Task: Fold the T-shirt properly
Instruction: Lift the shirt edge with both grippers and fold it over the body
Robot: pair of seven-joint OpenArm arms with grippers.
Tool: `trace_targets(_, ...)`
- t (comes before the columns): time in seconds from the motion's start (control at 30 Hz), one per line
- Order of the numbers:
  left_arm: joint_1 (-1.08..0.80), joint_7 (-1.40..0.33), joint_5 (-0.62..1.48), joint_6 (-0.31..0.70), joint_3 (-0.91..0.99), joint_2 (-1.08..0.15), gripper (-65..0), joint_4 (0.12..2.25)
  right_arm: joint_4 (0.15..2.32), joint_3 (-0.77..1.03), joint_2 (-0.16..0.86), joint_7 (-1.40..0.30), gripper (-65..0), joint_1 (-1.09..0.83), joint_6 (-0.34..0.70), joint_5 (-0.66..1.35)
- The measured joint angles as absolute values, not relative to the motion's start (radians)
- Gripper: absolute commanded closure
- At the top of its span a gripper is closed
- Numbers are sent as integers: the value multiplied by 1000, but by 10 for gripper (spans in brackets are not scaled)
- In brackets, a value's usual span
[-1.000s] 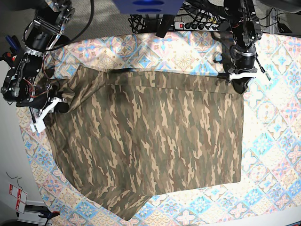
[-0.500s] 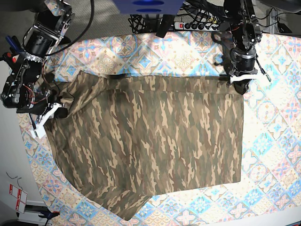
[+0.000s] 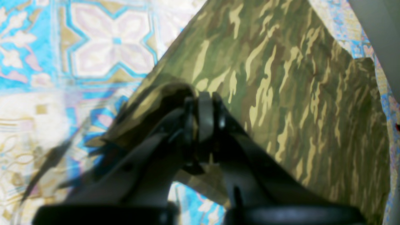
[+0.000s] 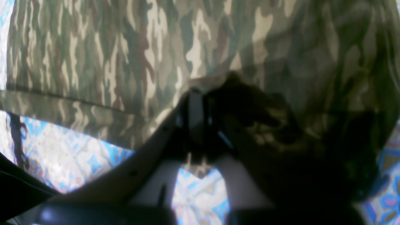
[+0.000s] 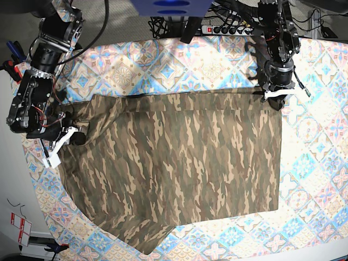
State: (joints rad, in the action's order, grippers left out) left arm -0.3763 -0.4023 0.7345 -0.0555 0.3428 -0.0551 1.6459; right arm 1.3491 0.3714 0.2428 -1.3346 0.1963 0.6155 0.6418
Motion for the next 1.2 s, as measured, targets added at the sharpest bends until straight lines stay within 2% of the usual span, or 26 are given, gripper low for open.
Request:
trace_targets(0.8, -305, -402, 735, -50, 379, -59, 0, 1644, 1251, 308, 245, -1200, 0, 263, 615, 640)
trace_targets(1.2, -286, -405, 674, -56, 381, -61, 0, 1608, 1195, 204, 246, -1086, 0, 302, 616, 640)
